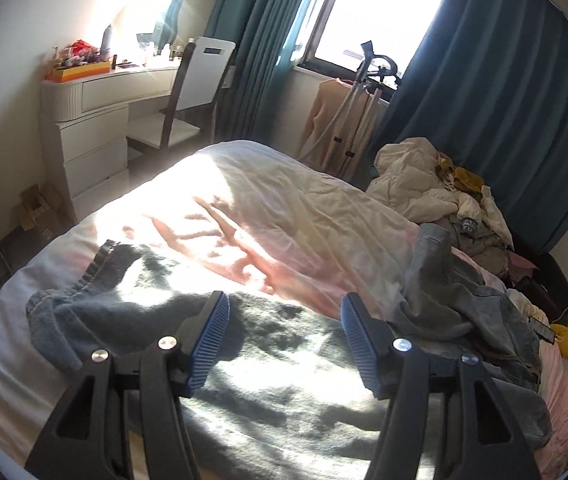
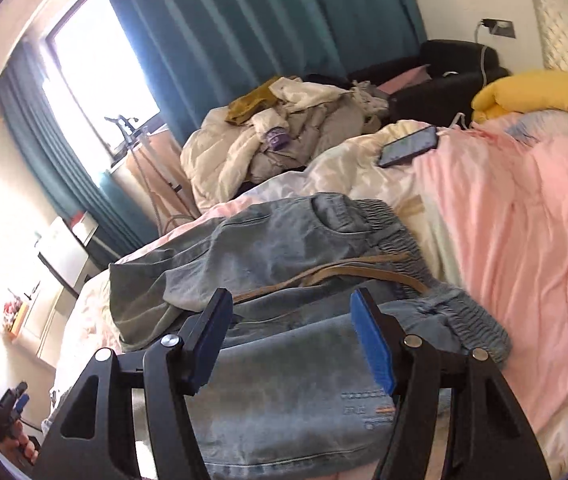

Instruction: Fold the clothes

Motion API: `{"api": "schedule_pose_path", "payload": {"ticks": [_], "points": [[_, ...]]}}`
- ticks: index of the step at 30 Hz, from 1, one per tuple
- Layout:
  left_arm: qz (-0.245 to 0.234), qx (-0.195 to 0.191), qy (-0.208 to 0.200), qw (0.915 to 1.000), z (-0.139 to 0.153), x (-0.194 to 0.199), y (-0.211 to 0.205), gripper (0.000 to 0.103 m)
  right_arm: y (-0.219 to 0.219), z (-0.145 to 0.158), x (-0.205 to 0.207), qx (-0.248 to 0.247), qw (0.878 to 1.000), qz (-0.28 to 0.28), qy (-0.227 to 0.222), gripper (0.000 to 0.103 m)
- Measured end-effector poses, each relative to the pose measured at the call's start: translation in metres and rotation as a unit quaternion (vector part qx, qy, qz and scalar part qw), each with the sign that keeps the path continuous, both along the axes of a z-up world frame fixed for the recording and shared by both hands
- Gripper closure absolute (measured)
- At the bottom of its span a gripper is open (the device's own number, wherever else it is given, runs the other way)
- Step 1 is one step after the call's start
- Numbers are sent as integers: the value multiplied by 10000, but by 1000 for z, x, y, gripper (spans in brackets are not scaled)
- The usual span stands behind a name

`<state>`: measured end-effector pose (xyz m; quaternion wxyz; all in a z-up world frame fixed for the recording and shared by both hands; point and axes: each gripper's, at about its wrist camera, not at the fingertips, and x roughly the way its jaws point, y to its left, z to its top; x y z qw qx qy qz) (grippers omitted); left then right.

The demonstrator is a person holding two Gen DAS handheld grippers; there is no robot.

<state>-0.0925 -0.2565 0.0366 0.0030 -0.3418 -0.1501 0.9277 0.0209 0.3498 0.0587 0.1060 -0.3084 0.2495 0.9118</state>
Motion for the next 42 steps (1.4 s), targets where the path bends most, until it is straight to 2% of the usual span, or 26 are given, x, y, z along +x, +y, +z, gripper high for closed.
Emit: {"api": "schedule_pose_path", "payload": {"ticks": [3, 5, 8, 11, 16, 21, 26, 28, 30, 32, 34, 37, 39, 42], "points": [[-491, -130, -90, 9987, 0, -30, 45, 43, -24, -12, -23, 156, 9992, 349, 143, 41], [-825, -261, -309, 9958, -7, -54, 75, 43, -34, -28, -35, 340, 9975, 583, 209, 41], [-1099, -520, -590, 9908, -19, -88, 115, 43, -34, -58, -43, 456, 9959, 785, -36, 41], [-1295, -782, -723, 9858, -29, -116, 151, 43, -23, -76, -47, 287, 9954, 883, -235, 41], [-1405, -1022, -611, 9829, -36, -153, 201, 43, -13, -85, -56, 139, 9962, 849, -96, 41], [-1476, -1244, -629, 9792, -55, -179, 240, 43, -10, -100, -77, 112, 9958, 895, -174, 41], [-1401, -1284, -890, 9777, -90, -206, 253, 43, -8, -108, -88, 78, 9953, 959, -126, 41], [-1433, -1179, -1032, 9772, -104, -214, 255, 43, -6, -111, -92, 85, 9954, 949, -118, 41], [-1541, -1051, -1100, 9763, -113, -219, 257, 51, -3, -114, -95, 57, 9957, 924, -106, 41], [-1465, -1191, -1044, 9764, -115, -218, 262, 81, 0, -117, -97, 11, 9961, 873, -113, 41], [-1501, -1177, -1003, 9765, -108, -214, 271, 97, 5, -118, -97, -39, 9968, 795, -124, 41], [-1723, -1321, -731, 9734, -83, -204, 295, 97, 14, -121, -95, -43, 9982, 482, -352, 41], [-1991, -1353, -388, 9698, -58, -190, 316, 97, 24, -122, -89, -211, 9986, 268, -409, 41], [-2469, -1344, 56, 9597, -23, -169, 354, 97, 34, -117, -76, -295, 9991, -5, -300, 41]]}}
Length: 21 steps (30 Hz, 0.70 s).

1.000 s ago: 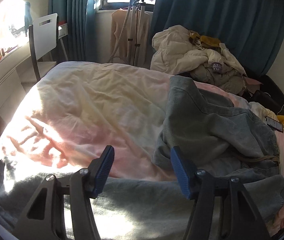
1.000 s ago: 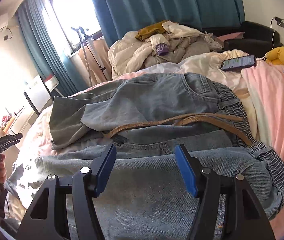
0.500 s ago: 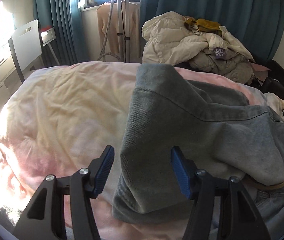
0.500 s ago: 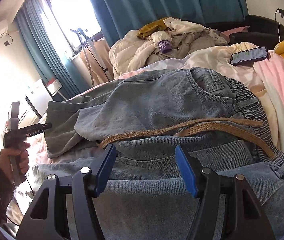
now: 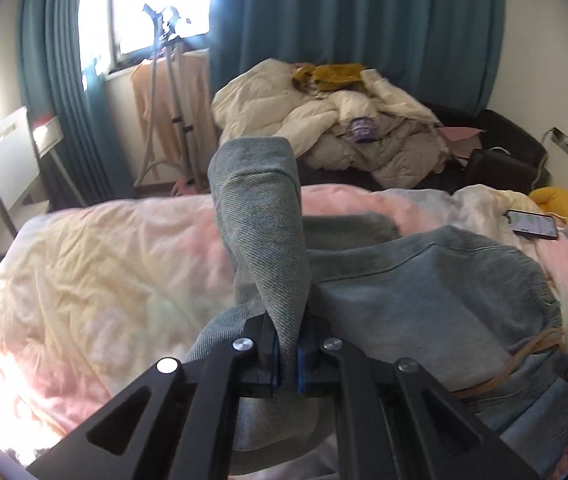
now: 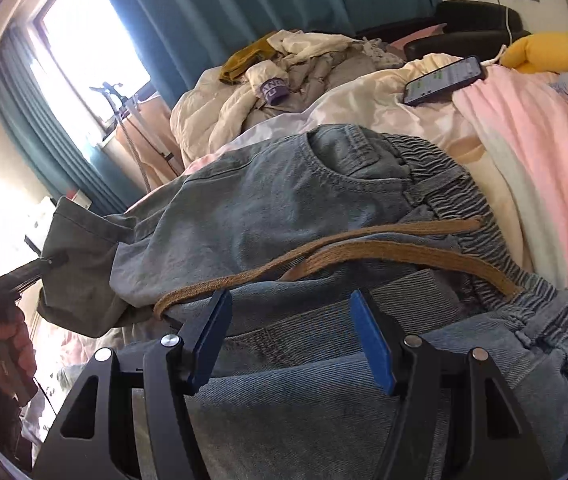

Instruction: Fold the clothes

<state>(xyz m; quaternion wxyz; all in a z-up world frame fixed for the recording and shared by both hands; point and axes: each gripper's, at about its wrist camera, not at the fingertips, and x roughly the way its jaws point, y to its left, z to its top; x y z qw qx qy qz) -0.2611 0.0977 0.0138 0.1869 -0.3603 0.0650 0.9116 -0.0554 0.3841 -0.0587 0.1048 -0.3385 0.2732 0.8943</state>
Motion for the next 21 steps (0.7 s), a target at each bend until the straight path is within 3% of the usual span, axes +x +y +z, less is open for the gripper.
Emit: {"api": "schedule_pose_path", "payload": {"ticks": [5, 12, 15, 21], "points": [[-833, 278, 173, 9960, 38, 30, 77, 97, 16, 3, 14, -167, 9993, -325, 79, 41], [-1773, 269, 81, 9838, 47, 61, 201, 97, 48, -8, 28, -614, 9951, -772, 46, 41], [-2059, 370, -87, 9778, 29, 66, 239, 97, 65, -11, 40, -771, 9917, -1022, 70, 41], [-1920, 240, -110, 9810, -34, 65, 276, 97, 91, -24, 50, -997, 9862, -1319, 79, 41]]}}
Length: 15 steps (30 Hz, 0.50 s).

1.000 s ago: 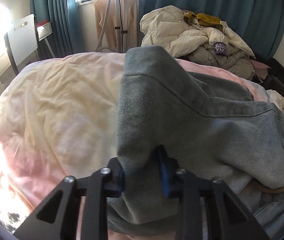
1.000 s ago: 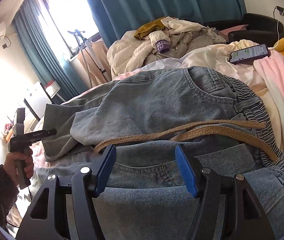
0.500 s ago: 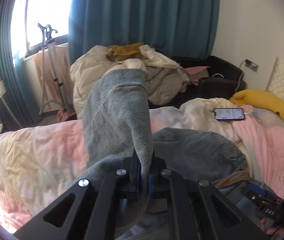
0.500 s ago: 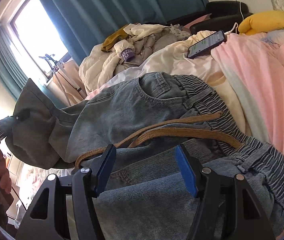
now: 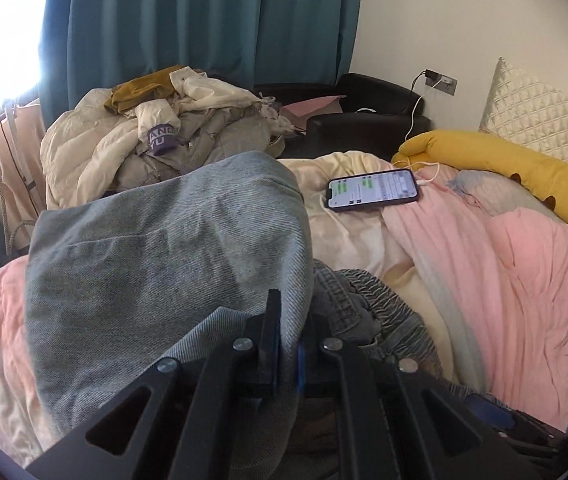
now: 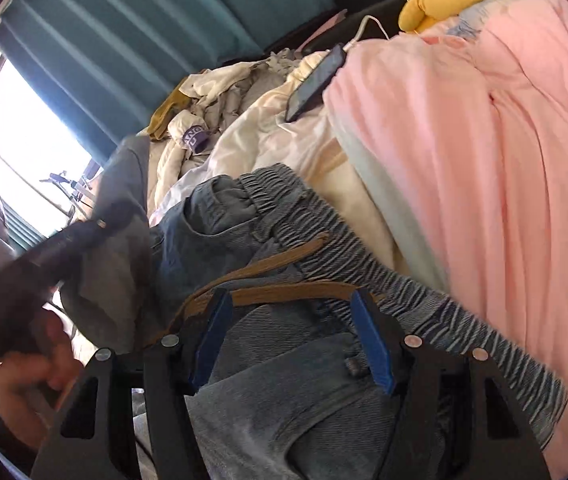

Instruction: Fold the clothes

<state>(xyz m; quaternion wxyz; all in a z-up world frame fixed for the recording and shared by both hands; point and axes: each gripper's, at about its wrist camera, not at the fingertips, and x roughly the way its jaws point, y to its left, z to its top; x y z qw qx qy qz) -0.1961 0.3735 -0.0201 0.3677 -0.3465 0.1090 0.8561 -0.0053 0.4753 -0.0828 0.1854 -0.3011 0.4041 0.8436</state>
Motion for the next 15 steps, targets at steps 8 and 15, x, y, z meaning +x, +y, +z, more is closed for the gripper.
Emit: {"api": "schedule_pose_path", "payload": {"ticks": [8, 15], "points": [[-176, 306, -336, 9988, -14, -3, 0, 82, 5, -12, -12, 187, 9998, 27, -38, 41], [-296, 757, -608, 9948, 9, 22, -29, 58, 8, -13, -9, 121, 9999, -9, 10, 41]]}}
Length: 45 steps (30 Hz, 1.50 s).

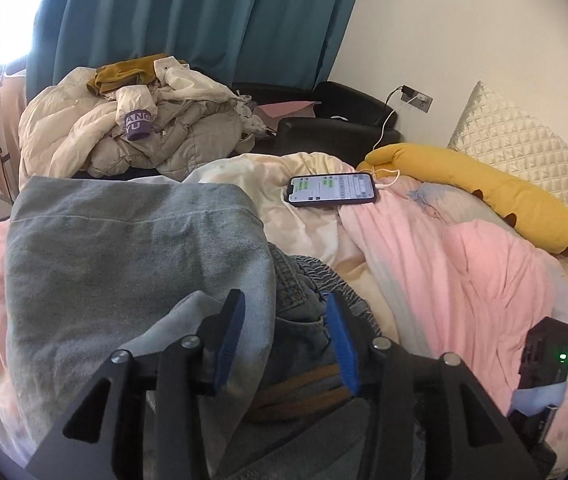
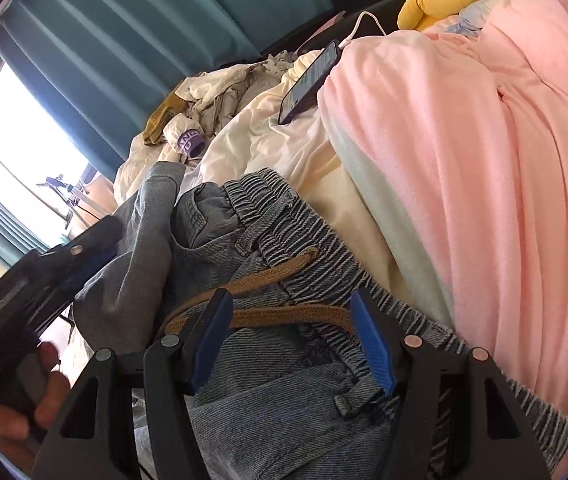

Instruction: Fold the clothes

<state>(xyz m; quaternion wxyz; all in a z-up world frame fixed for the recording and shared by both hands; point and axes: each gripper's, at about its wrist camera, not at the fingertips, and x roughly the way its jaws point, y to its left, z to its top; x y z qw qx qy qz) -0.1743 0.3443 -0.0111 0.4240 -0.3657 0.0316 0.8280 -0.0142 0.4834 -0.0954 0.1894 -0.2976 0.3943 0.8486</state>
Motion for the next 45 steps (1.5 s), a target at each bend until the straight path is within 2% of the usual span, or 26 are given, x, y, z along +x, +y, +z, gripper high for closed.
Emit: {"api": "schedule_pose_path", "payload": {"ticks": [4, 6, 8, 10, 12, 16, 19, 21, 26, 28, 30, 34, 41, 44, 45], "points": [[248, 604, -438, 9969, 6, 10, -50, 57, -2, 4, 3, -20, 10000, 6, 25, 41], [436, 953, -820, 9911, 1, 10, -81, 57, -4, 7, 5, -39, 10000, 28, 56, 41], [735, 1258, -1254, 9813, -10, 6, -115, 57, -7, 10, 6, -18, 9999, 62, 78, 41], [1096, 1631, -1632, 9668, -25, -1, -149, 57, -11, 13, 7, 16, 9999, 83, 93, 41], [1449, 2029, -2057, 9463, -43, -9, -178, 58, -13, 15, 7, 18, 9999, 108, 93, 41], [1802, 2876, -2940, 8935, -85, -25, -212, 58, -15, 15, 9, -75, 9998, 139, 106, 41], [2067, 3215, -3108, 8703, -107, -28, -217, 58, -15, 11, 9, -218, 9996, 152, 95, 41], [2145, 3376, -3148, 8607, -116, -30, -215, 58, -14, 7, 7, -245, 9996, 161, 19, 41], [2396, 3347, -3091, 8573, -126, -38, -217, 58, -15, 3, 4, -244, 9996, 148, -19, 41], [2467, 3482, -3126, 8486, -128, -39, -221, 58, -15, 1, 2, -249, 9995, 160, -51, 41], [2469, 3404, -3155, 8507, -130, -39, -219, 58, -14, 0, 2, -269, 9995, 157, -55, 40], [2538, 3585, -3047, 8451, -127, -43, -225, 58, -14, -1, 2, -277, 9995, 153, -32, 40], [2599, 4080, -2392, 8419, -107, -50, -235, 58, -14, -1, 2, -330, 9993, 162, -41, 39], [2648, 3968, -2197, 8510, -100, -59, -234, 58, -13, -2, 2, -352, 9992, 165, -46, 39], [2686, 3925, -2251, 8504, -103, -63, -233, 58, -13, -2, 2, -363, 9992, 159, -48, 39]]}}
